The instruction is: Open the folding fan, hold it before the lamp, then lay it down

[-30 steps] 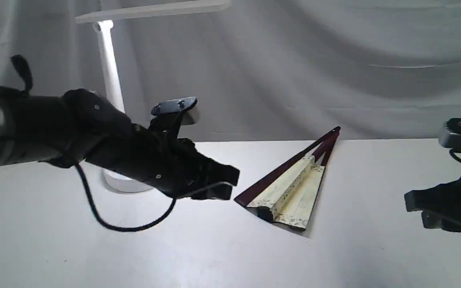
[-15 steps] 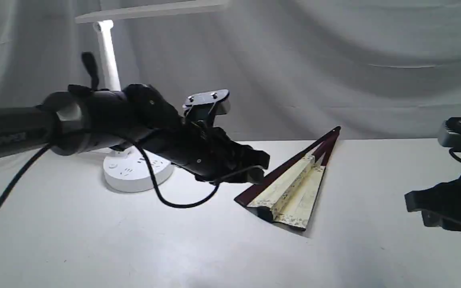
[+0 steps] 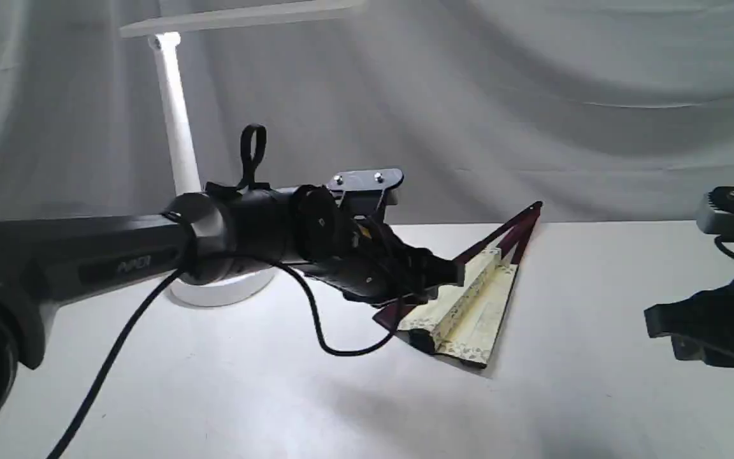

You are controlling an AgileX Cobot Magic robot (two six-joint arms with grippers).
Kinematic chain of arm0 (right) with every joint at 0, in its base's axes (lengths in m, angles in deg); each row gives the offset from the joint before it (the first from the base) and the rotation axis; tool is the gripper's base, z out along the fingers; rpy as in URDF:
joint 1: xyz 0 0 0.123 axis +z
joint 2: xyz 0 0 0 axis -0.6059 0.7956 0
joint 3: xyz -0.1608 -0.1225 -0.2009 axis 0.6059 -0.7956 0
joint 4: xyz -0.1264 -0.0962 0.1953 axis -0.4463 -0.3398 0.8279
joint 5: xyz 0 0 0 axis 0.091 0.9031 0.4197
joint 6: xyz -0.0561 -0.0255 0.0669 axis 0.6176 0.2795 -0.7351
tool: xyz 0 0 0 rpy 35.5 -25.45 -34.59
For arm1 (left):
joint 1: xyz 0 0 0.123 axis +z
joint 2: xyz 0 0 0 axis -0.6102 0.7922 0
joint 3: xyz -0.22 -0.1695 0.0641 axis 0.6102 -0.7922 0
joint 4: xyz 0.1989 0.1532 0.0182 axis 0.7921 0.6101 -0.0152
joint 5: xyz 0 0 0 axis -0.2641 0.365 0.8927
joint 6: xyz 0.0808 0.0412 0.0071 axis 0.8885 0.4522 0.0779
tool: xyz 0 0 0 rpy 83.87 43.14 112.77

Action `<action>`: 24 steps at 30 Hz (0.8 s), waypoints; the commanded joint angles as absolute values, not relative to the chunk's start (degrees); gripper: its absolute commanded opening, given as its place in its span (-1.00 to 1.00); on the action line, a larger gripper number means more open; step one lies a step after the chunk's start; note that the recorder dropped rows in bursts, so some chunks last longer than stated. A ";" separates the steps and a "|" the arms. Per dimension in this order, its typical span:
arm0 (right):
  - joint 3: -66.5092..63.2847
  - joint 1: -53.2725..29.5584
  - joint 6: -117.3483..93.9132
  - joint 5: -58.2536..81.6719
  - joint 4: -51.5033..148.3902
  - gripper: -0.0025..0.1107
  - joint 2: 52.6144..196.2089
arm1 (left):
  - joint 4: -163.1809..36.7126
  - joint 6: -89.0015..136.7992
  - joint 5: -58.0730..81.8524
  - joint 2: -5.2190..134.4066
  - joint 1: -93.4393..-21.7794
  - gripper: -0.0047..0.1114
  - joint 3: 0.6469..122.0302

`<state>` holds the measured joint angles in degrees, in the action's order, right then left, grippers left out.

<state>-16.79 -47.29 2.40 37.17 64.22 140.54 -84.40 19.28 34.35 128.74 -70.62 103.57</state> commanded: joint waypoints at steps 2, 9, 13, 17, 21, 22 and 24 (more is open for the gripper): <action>-16.66 -47.05 2.83 36.31 64.00 -0.34 140.38 | -83.10 19.08 30.01 130.20 -72.23 -0.08 104.11; -16.66 -47.05 2.83 36.37 64.00 -0.34 140.38 | -78.92 18.71 23.83 133.35 -73.72 -0.08 104.11; -16.66 -47.05 2.83 36.37 64.00 -0.34 140.38 | -78.92 18.59 20.53 135.59 -73.72 -0.08 104.11; -16.66 -47.05 2.83 36.37 64.00 -0.34 140.38 | -79.07 18.38 17.37 137.24 -73.72 -0.08 104.11; -16.66 -47.05 2.83 36.13 64.00 -0.34 140.38 | -79.18 18.38 16.87 138.44 -73.86 -0.08 104.11; -16.66 -47.05 2.83 36.13 64.00 -0.34 140.38 | -79.18 18.63 16.87 138.59 -74.00 -0.08 104.11; -16.66 -47.05 2.83 35.99 64.00 -0.34 140.38 | -78.44 19.10 16.87 139.05 -74.00 -0.09 104.11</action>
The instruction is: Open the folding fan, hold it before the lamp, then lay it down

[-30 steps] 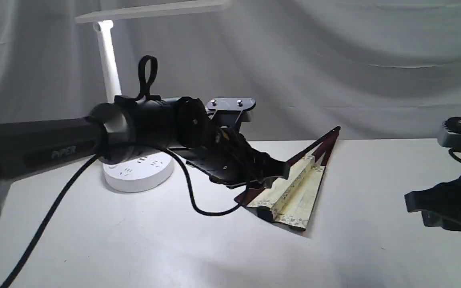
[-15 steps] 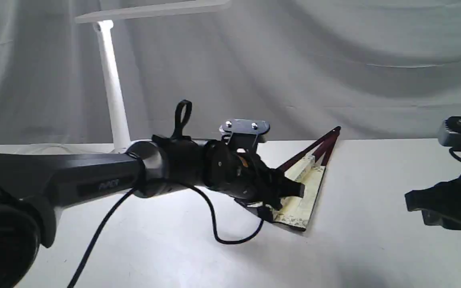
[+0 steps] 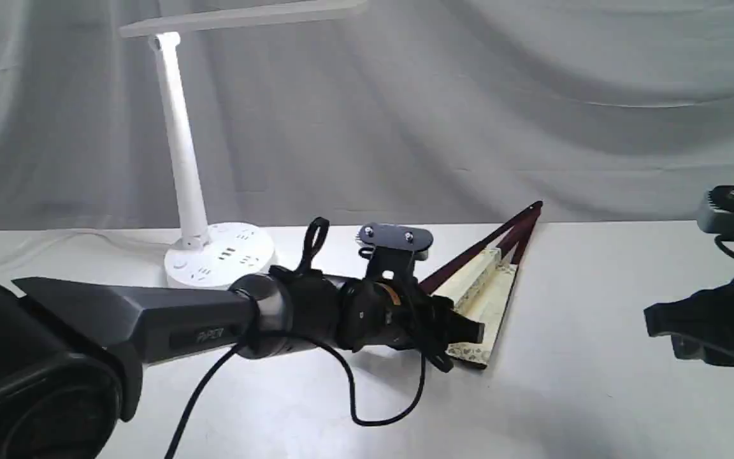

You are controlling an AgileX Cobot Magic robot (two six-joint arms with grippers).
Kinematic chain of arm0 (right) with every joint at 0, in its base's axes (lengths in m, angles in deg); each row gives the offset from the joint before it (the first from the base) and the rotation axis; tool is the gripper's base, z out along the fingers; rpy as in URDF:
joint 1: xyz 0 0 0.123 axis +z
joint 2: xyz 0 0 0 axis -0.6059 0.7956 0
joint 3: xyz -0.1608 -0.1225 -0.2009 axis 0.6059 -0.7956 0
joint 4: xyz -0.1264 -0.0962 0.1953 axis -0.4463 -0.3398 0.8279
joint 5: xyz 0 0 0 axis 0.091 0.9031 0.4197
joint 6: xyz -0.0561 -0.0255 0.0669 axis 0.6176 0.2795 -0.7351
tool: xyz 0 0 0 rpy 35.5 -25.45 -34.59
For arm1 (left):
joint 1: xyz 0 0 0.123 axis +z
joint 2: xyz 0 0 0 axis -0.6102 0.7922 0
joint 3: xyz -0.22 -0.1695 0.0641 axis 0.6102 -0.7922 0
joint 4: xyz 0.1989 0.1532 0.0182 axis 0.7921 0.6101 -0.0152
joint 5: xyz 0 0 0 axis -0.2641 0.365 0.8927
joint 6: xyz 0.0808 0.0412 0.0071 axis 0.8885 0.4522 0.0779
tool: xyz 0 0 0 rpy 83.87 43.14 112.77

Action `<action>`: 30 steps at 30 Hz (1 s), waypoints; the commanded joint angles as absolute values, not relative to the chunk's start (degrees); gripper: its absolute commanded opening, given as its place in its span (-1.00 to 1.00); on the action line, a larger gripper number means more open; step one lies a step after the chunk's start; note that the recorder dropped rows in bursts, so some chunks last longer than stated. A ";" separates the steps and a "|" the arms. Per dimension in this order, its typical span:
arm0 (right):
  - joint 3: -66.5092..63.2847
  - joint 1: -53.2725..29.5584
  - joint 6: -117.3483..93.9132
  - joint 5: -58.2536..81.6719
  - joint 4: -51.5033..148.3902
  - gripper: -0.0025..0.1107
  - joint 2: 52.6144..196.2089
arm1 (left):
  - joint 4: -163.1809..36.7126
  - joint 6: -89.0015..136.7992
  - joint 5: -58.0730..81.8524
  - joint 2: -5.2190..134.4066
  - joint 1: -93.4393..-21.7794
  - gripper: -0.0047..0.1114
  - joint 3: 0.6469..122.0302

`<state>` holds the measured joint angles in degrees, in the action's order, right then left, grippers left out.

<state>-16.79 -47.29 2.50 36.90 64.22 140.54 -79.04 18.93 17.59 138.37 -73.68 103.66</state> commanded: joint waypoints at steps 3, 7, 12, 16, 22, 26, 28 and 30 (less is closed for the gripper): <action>-16.66 -47.05 2.83 35.99 64.00 -0.34 140.38 | -75.88 19.10 17.24 139.19 -74.24 -0.15 104.11; -16.66 -47.05 2.83 35.99 64.00 -0.34 140.38 | -75.65 19.10 18.21 139.19 -74.24 -0.42 104.11; -16.66 -47.05 2.83 35.99 64.00 -0.34 140.38 | -70.72 24.12 23.43 139.19 -74.24 -0.70 104.40; -16.66 -47.05 2.83 35.99 64.00 -0.34 140.38 | -67.12 30.82 31.63 139.06 -74.24 -0.82 106.12; -16.66 -47.05 2.83 35.89 64.00 -0.34 140.38 | -67.12 42.96 39.51 137.15 -74.24 -0.82 107.20; -16.66 -47.05 2.83 35.89 64.00 -0.34 140.38 | -67.12 52.56 44.17 135.18 -74.24 -0.82 107.20; -16.66 -47.05 2.94 35.91 64.00 -0.34 140.38 | -67.56 57.89 46.27 134.37 -74.24 -0.82 107.20; -16.66 -47.05 2.94 36.19 64.00 -0.34 140.38 | -69.13 63.20 47.77 133.50 -74.24 -0.82 107.20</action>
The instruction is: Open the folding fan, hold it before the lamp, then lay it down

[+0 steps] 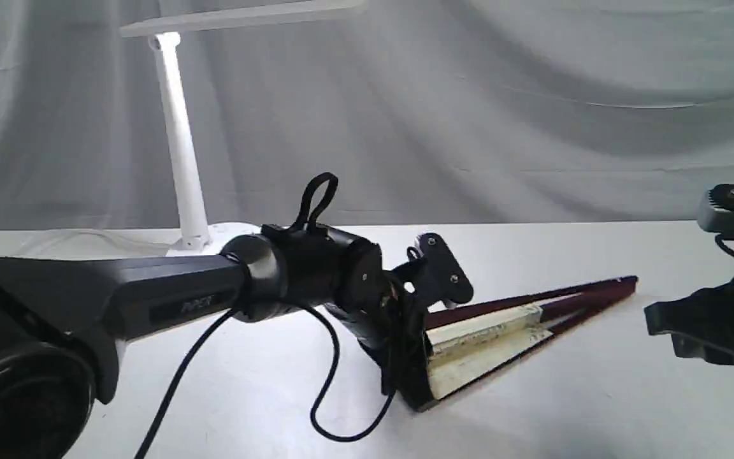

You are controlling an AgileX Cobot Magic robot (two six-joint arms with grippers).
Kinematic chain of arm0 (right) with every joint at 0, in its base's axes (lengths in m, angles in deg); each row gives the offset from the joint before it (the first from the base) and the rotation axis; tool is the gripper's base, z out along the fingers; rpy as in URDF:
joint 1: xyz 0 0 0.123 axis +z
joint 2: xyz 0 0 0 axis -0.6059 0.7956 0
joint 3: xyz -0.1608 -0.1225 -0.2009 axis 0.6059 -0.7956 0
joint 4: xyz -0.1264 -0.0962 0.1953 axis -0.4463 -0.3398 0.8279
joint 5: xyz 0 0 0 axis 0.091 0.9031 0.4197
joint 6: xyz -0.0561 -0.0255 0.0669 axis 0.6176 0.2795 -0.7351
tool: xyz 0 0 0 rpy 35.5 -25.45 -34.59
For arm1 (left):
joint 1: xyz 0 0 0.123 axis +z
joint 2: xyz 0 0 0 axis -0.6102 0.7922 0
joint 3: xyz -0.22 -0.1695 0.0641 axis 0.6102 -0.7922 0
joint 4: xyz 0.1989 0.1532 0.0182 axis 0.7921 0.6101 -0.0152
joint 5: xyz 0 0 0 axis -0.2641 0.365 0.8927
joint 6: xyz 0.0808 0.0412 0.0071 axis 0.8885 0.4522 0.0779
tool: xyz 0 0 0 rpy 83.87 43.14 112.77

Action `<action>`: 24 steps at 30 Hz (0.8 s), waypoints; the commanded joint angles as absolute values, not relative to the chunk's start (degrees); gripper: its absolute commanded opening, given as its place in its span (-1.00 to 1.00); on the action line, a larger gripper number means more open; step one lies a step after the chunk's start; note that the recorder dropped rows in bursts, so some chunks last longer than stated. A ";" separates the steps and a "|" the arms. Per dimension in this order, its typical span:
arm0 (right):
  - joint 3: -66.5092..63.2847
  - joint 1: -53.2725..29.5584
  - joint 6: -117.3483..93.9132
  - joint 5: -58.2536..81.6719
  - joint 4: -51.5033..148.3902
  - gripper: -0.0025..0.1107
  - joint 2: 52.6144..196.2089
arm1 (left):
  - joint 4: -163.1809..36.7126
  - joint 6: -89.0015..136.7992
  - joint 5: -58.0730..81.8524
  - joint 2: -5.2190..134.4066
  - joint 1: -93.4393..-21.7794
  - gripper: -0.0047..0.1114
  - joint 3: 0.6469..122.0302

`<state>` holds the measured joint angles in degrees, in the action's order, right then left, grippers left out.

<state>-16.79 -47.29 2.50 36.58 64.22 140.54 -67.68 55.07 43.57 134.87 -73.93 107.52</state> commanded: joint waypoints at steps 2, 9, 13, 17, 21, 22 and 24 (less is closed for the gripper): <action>-16.66 -47.05 3.25 36.29 64.00 -0.34 140.38 | -70.07 66.99 48.21 132.83 -74.24 -0.81 107.20; -16.66 -47.05 3.90 36.29 64.00 -0.34 140.38 | -63.23 71.35 48.34 131.50 -74.24 -0.76 107.20; -16.66 -47.05 3.90 36.29 64.00 -0.34 140.38 | -61.37 70.73 48.34 131.50 -74.24 -0.39 107.20; -16.66 -47.05 3.95 36.34 64.00 -0.34 140.38 | -61.37 67.98 48.21 131.50 -74.24 -0.05 107.20; -16.66 -47.05 3.95 36.34 64.00 -0.34 140.38 | -61.37 60.40 46.49 131.37 -74.24 0.12 107.20; -16.66 -47.05 3.95 36.34 64.00 -0.34 140.38 | -61.37 57.80 45.74 131.25 -74.24 0.14 107.35; -16.66 -47.05 3.95 36.34 64.00 -0.34 140.38 | -62.56 54.01 44.36 131.13 -74.24 0.14 107.61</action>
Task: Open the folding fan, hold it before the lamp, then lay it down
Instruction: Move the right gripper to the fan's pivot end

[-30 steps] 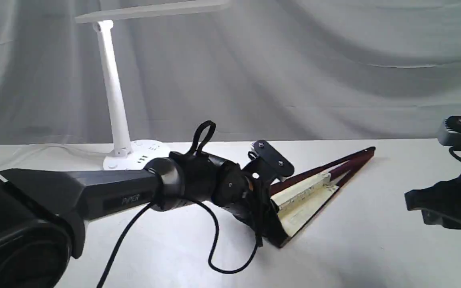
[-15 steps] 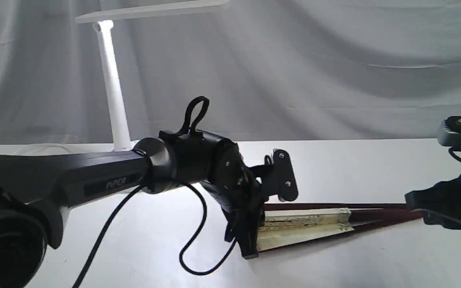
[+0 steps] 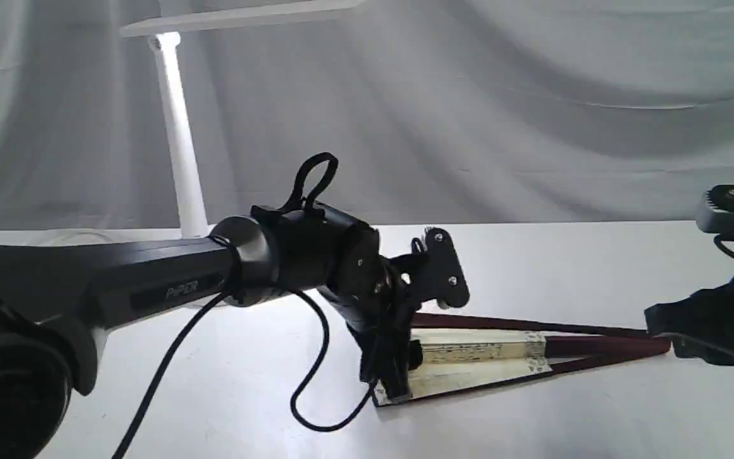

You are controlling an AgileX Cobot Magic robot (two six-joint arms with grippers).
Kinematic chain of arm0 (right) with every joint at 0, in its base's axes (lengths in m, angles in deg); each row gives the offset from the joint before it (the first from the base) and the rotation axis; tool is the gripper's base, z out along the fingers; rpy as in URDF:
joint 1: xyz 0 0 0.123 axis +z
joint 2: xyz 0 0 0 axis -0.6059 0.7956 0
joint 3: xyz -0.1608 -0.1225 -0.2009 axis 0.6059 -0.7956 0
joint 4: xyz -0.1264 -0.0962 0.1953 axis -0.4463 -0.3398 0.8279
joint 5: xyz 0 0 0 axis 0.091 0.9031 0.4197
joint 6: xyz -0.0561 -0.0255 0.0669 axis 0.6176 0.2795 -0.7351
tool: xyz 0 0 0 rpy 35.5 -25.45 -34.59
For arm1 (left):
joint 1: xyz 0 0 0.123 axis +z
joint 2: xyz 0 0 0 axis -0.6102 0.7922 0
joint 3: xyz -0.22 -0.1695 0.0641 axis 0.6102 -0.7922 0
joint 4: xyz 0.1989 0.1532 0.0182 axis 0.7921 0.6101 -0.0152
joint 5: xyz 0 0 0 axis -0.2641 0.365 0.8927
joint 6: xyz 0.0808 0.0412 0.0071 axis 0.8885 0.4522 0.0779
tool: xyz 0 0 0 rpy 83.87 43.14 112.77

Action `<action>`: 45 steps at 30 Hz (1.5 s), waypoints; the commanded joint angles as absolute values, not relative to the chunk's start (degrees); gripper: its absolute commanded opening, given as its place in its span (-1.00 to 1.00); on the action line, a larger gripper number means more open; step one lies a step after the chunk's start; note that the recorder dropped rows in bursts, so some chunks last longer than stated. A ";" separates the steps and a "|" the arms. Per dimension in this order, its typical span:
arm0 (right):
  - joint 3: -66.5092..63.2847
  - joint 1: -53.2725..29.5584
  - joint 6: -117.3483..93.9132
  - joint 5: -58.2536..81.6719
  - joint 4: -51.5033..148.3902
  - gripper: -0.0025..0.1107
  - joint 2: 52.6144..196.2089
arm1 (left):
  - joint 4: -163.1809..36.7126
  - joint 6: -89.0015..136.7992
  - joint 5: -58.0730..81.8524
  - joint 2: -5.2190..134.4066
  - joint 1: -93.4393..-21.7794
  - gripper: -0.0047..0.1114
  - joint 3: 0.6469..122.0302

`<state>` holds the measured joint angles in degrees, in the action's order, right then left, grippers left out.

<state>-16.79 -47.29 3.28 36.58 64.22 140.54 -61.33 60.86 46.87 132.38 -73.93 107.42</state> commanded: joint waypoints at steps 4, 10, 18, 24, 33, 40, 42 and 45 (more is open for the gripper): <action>-16.66 -47.05 3.93 36.47 64.37 -0.34 140.38 | -68.60 46.27 41.19 130.69 -74.24 0.14 109.02; -16.66 -47.05 3.93 36.78 64.49 -0.34 140.38 | -81.29 31.08 38.13 130.90 -74.24 0.13 110.03; -16.66 -47.05 3.93 37.51 64.49 -0.34 140.38 | -80.40 19.80 44.94 132.14 -74.77 0.09 110.03; -16.66 -47.05 3.93 37.25 64.49 -0.34 140.38 | -79.82 16.88 50.97 132.17 -76.24 -0.42 109.92; -16.66 -47.05 3.93 37.38 64.49 -0.34 140.82 | -75.93 14.36 50.18 132.91 -76.38 -0.73 109.92; -16.66 -47.05 3.93 38.22 64.49 -0.34 144.75 | -76.10 11.73 44.67 135.84 -73.95 -0.73 109.92; -16.66 -47.05 3.93 38.22 64.49 -0.34 145.58 | -76.24 9.29 43.27 135.94 -72.95 -0.73 109.92; -16.66 -47.05 4.58 37.23 64.49 -0.34 146.19 | -76.24 7.25 41.48 135.98 -71.52 -0.73 109.92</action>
<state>-16.79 -47.29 3.99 38.11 64.39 146.13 -76.41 9.25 43.36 136.05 -72.35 109.68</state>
